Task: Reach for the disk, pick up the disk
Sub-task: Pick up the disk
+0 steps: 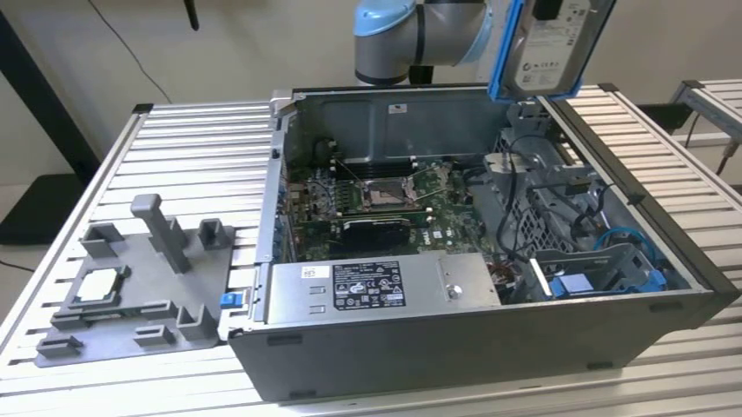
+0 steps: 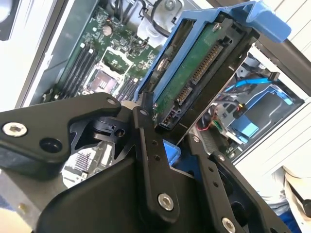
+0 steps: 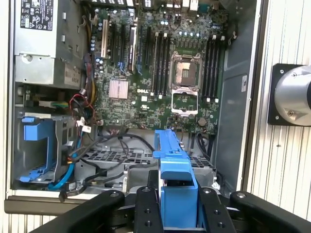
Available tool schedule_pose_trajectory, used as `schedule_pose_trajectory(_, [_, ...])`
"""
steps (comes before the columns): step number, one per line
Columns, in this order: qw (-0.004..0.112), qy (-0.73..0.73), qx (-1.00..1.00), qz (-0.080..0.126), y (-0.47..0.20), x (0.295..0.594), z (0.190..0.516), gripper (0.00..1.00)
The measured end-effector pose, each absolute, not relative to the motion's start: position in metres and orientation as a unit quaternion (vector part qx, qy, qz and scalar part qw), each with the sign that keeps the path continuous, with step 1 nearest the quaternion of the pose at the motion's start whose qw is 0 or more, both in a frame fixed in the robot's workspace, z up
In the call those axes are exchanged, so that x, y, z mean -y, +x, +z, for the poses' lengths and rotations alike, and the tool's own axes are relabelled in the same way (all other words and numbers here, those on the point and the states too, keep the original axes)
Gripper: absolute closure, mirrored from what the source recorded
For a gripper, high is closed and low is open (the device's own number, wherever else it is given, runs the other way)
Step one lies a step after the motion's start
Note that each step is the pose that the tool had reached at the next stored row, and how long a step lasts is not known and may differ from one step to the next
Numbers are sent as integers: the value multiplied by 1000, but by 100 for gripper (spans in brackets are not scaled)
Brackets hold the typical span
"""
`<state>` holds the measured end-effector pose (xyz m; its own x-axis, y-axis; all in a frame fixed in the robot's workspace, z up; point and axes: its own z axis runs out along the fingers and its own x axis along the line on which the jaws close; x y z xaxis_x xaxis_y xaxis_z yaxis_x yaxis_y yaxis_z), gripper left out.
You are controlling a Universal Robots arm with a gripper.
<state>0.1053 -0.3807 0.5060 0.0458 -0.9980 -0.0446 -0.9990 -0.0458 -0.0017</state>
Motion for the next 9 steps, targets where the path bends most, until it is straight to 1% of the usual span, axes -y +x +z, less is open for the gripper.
schedule_pose_trajectory(9, [15,-723,-691,16,108,394,506,100])
